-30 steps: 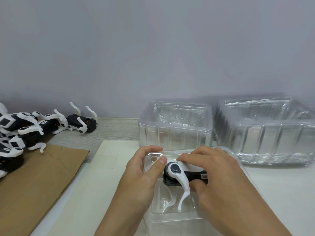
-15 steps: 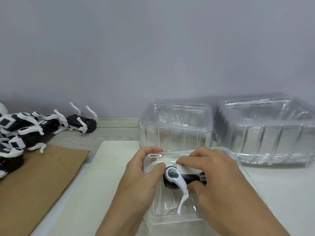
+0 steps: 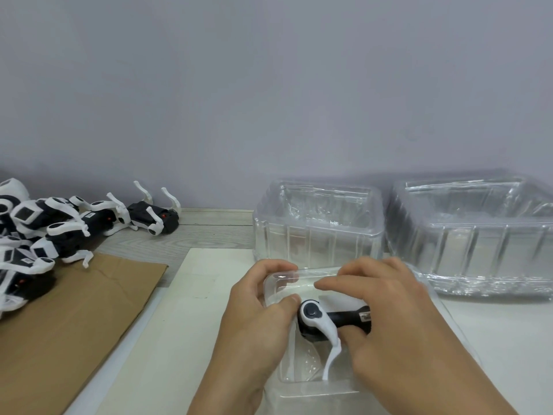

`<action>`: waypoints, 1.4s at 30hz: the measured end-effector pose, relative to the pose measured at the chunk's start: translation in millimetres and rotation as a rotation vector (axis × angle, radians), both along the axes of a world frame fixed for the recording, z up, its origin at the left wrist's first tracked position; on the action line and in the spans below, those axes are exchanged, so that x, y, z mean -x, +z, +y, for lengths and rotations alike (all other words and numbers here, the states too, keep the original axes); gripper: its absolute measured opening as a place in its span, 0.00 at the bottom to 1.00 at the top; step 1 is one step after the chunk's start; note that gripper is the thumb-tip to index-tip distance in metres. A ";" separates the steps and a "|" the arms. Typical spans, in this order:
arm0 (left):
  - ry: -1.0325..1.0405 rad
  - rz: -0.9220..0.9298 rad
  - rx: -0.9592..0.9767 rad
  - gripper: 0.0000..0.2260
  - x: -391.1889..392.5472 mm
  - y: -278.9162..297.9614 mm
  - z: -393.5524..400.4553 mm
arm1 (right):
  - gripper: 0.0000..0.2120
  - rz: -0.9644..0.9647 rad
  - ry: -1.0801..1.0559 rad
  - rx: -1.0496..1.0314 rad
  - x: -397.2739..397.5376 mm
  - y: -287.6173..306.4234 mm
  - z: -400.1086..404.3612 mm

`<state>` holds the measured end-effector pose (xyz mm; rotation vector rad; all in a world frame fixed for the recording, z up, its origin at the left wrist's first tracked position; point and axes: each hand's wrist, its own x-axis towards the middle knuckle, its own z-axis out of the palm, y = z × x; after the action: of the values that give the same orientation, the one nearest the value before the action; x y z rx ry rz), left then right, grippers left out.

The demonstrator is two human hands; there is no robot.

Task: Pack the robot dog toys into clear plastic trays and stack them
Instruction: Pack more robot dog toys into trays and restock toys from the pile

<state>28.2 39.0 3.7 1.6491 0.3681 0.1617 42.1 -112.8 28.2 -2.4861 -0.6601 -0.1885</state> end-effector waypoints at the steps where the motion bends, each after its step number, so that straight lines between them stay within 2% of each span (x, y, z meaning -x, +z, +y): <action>1: 0.000 0.002 -0.001 0.20 0.2 0.3 -0.1 | 0.22 -0.004 0.015 0.012 0.8 1.6 0.2; 4: 0.002 0.003 -0.006 0.19 0.4 1.9 -0.5 | 0.16 0.023 0.077 0.006 2.6 5.7 0.0; 9: -0.003 -0.005 -0.015 0.20 -0.1 2.7 -1.2 | 0.12 0.034 0.104 0.043 5.7 9.4 2.9; 16: -0.012 -0.014 -0.032 0.19 0.4 1.4 -0.6 | 0.15 0.079 0.105 0.104 6.3 11.8 6.9; 25: -0.054 -0.043 -0.118 0.19 -0.7 -3.3 2.7 | 0.02 0.032 -0.046 -0.058 8.9 -3.7 24.6; 27: -0.060 -0.054 -0.130 0.18 -1.3 -3.8 3.1 | 0.04 0.042 -0.084 -0.108 8.3 -6.2 25.9; 30: -0.056 -0.051 -0.146 0.20 -1.9 -4.2 3.5 | 0.04 0.047 -0.095 -0.025 7.7 -10.0 28.9; 35: -0.055 -0.050 -0.138 0.20 -1.7 -4.0 2.8 | 0.13 0.088 -0.174 -0.073 8.7 -9.4 25.2; 40: -0.052 -0.063 -0.121 0.22 -1.0 -2.8 2.7 | 0.04 0.074 -0.095 -0.087 9.1 -0.7 17.8; 42: -0.040 -0.074 -0.117 0.22 -0.8 -1.7 2.6 | 0.04 0.100 -0.053 -0.082 9.3 5.6 14.1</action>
<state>29.0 41.6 2.0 1.7598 0.2734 0.2175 32.8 -98.7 33.8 -2.4183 -0.5344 -0.1079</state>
